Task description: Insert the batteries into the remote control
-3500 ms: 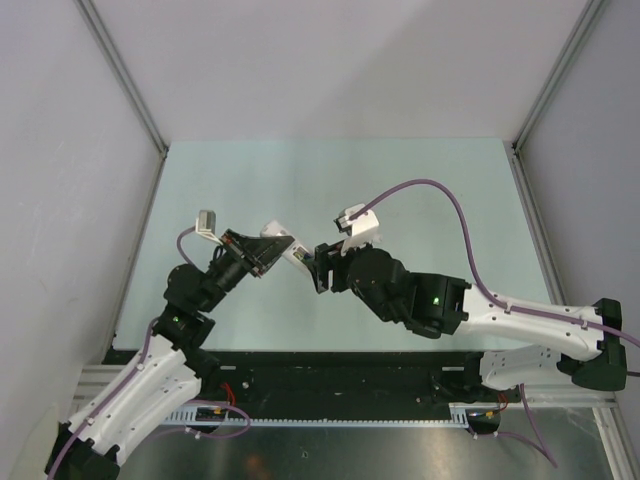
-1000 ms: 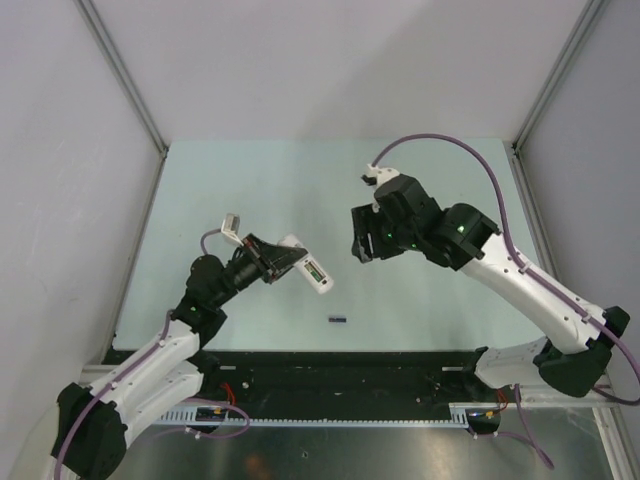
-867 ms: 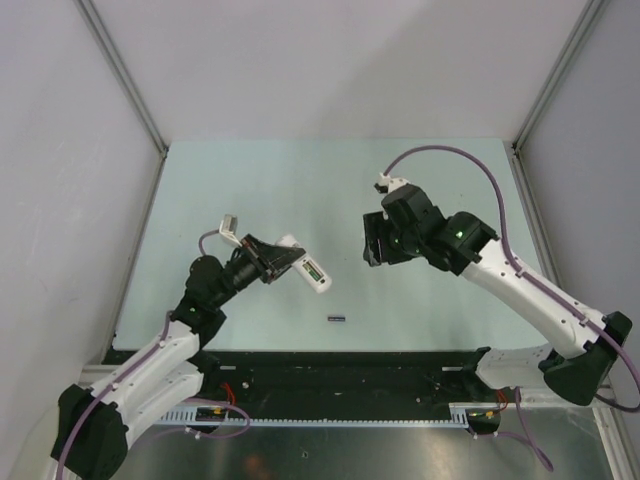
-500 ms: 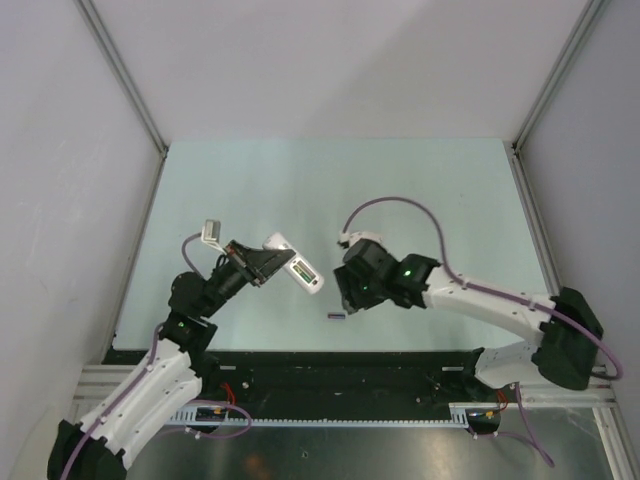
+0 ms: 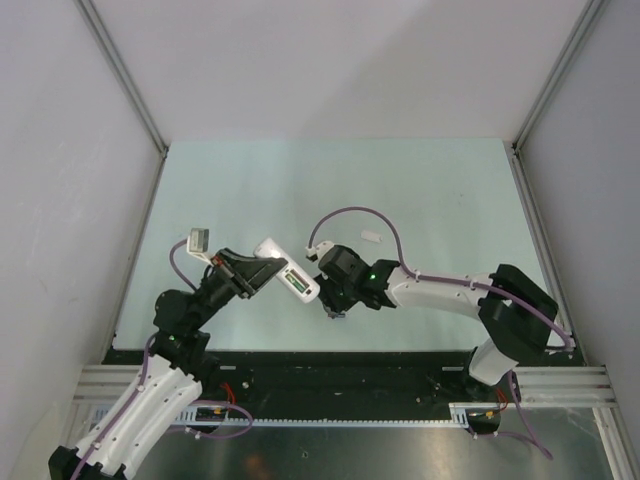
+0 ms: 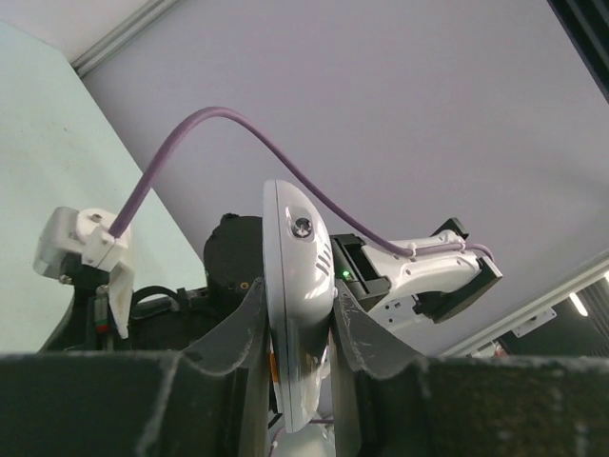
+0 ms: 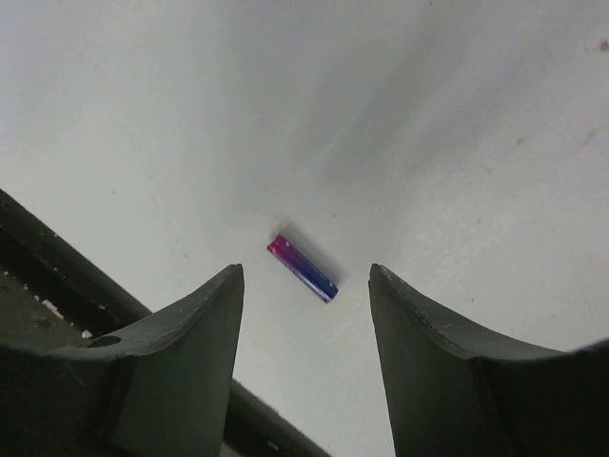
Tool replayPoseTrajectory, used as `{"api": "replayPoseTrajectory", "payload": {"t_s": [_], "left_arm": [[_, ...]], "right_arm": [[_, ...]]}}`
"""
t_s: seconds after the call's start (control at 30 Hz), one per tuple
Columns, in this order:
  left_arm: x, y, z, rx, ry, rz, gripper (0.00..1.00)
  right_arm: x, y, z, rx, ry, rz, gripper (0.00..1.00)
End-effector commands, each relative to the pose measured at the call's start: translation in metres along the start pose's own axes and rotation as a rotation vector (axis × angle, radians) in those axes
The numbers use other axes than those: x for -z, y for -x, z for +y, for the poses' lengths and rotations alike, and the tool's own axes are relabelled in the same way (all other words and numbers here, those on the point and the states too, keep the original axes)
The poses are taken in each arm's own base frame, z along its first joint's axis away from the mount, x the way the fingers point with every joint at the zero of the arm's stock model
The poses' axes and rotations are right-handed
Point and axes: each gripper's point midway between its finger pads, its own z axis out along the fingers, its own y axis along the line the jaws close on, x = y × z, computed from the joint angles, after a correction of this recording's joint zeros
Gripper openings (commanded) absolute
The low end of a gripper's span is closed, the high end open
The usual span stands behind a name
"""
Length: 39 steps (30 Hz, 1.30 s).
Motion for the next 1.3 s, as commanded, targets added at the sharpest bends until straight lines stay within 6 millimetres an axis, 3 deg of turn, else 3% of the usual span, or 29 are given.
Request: {"api": "replayPoseTrajectory", "payload": {"t_s": [0.0, 0.37, 0.9, 0.97, 1.1, 1.27], "left_arm": [[-0.001, 0.005, -0.028, -0.044, -0.079, 0.006, 0.00], [-0.003, 0.003, -0.026, -0.049, -0.072, 0.015, 0.00], [-0.003, 0.002, -0.022, -0.041, -0.063, 0.018, 0.00], [-0.003, 0.002, -0.023, -0.041, -0.066, 0.020, 0.00], [-0.003, 0.001, -0.022, -0.041, -0.063, 0.020, 0.00], [-0.004, 0.002, -0.020, -0.038, -0.057, 0.015, 0.00]], "right_arm": [[-0.017, 0.005, 0.000, 0.087, 0.015, -0.018, 0.59], [-0.030, -0.029, -0.010, 0.134, -0.029, 0.109, 0.52], [-0.038, -0.049, -0.020, 0.068, -0.120, 0.174, 0.26], [-0.039, -0.048, -0.026, 0.037, -0.140, 0.170, 0.20], [-0.039, -0.044, -0.043, -0.062, -0.191, 0.163, 0.00], [-0.037, -0.028, -0.078, -0.324, -0.232, 0.121, 0.00]]}}
